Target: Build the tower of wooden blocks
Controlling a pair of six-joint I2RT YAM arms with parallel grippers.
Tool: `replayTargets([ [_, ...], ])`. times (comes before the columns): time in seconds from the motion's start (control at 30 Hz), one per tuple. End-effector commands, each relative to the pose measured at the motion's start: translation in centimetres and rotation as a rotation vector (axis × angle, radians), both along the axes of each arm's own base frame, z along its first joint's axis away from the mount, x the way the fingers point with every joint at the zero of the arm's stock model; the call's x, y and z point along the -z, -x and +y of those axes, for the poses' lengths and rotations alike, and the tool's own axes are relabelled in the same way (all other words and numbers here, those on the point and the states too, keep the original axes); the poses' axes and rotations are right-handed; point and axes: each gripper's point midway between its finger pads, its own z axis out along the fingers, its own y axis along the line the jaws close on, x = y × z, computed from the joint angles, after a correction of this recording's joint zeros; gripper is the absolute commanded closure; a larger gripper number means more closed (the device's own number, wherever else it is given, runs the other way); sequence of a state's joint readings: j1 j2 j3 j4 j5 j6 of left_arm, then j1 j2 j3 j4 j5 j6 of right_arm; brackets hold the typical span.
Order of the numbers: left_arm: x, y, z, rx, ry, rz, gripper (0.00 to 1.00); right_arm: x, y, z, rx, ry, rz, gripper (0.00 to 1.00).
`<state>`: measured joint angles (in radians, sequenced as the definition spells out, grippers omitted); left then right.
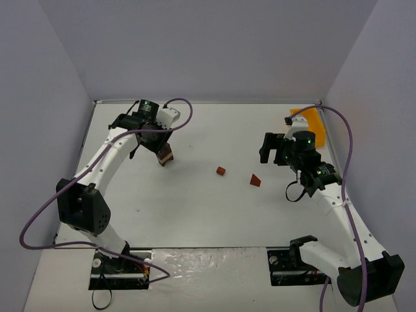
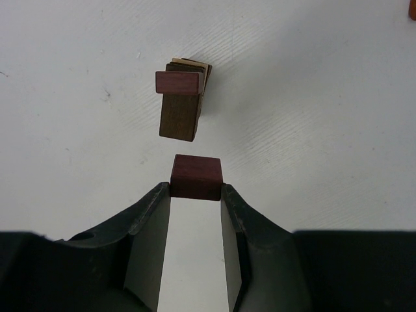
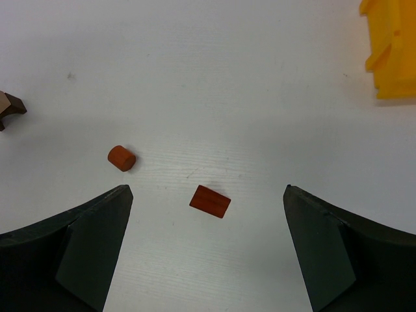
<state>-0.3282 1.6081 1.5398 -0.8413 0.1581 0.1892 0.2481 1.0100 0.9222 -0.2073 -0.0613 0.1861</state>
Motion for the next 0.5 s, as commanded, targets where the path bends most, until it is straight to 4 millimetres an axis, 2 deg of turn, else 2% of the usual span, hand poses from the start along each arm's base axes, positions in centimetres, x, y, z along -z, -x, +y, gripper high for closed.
replayTargets([
  [0.0, -1.8, -1.4, 0.1, 0.034, 0.035, -0.047, 1.0, -1.8, -0.5, 0.1, -0.022, 0.001, -0.064, 0.0],
  [0.47, -0.1, -3.3, 0.8, 0.059, 0.049, -0.051, 1.0, -1.6, -0.5, 0.1, -0.031, 0.016, -0.062, 0.0],
])
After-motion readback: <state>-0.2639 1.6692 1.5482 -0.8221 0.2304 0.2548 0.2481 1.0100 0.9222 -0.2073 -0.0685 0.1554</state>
